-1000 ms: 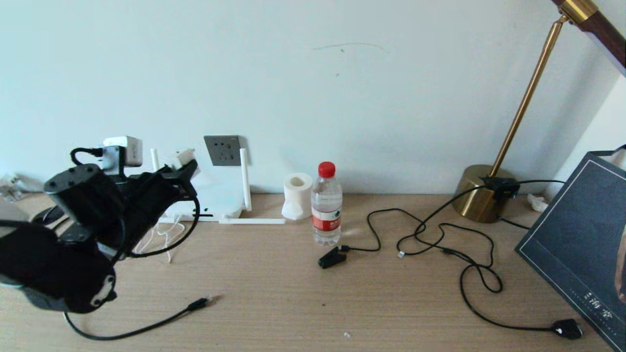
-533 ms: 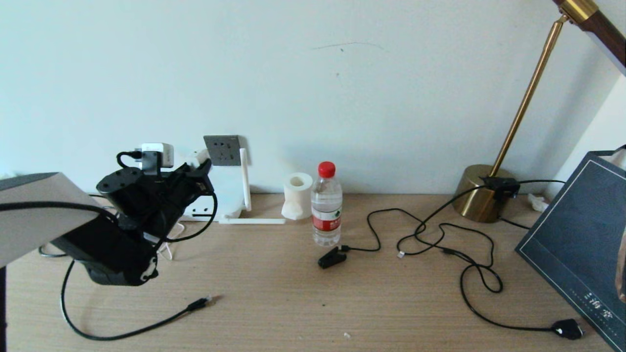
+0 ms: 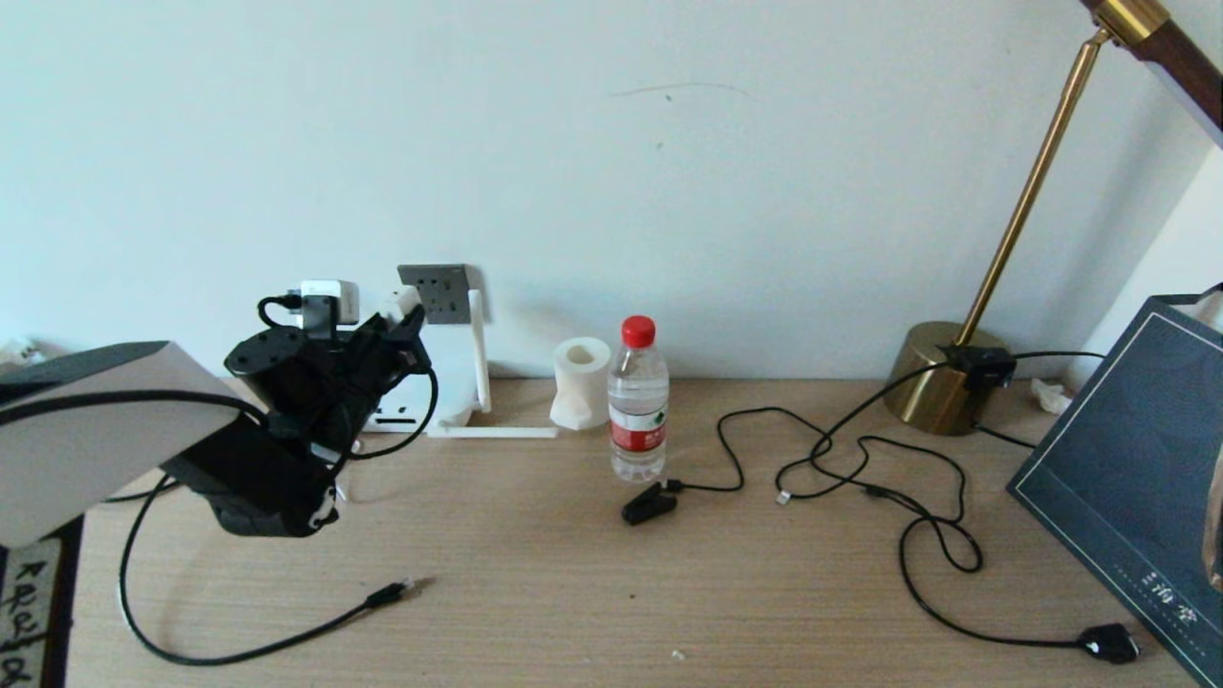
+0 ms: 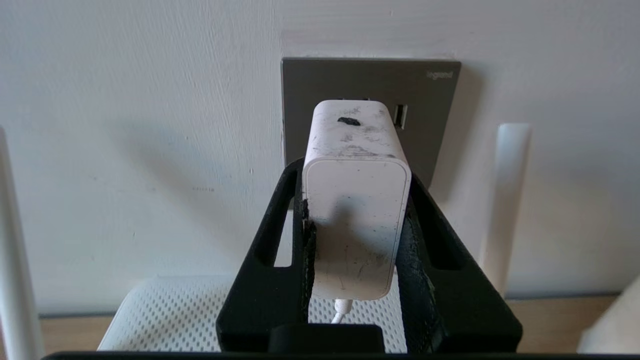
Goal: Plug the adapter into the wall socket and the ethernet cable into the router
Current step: Align plug and socket
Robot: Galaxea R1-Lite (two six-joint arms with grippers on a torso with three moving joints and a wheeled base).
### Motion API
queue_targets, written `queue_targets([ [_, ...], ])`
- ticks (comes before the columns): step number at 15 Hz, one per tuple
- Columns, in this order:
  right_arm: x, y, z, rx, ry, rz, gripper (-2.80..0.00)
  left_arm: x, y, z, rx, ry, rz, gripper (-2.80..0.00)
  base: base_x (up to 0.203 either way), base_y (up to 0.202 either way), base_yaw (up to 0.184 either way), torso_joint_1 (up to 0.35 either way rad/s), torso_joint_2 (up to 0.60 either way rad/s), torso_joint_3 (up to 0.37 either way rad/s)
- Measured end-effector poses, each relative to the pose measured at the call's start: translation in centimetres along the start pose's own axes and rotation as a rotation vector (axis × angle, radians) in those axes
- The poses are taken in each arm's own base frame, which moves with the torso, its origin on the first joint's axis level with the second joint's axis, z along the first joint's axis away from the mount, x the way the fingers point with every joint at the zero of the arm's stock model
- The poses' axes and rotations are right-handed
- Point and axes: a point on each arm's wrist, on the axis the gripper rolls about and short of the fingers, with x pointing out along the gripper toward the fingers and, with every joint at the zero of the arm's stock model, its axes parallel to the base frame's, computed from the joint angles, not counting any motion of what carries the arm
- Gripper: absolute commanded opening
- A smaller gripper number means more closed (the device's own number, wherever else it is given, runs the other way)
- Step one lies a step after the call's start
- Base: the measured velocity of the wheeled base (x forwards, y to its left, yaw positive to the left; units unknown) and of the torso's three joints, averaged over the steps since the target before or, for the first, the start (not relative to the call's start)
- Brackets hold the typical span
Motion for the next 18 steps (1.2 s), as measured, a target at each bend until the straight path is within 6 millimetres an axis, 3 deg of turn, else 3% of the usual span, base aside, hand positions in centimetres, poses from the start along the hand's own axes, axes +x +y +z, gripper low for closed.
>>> queue_targets([
  [8, 0.0, 0.0, 0.0, 0.0, 0.0, 0.001, -2.8, 1.8, 0.0, -1.5, 0.001, -0.031, 0.003, -2.8, 0.0, 0.0, 0.0, 0.0, 0.0, 0.0],
  [18, 0.0, 0.0, 0.0, 0.0, 0.0, -0.001, -2.8, 2.5, 0.0, -2.1, 0.001, -0.046, 0.002, -2.8, 0.0, 0.0, 0.0, 0.0, 0.0, 0.0],
])
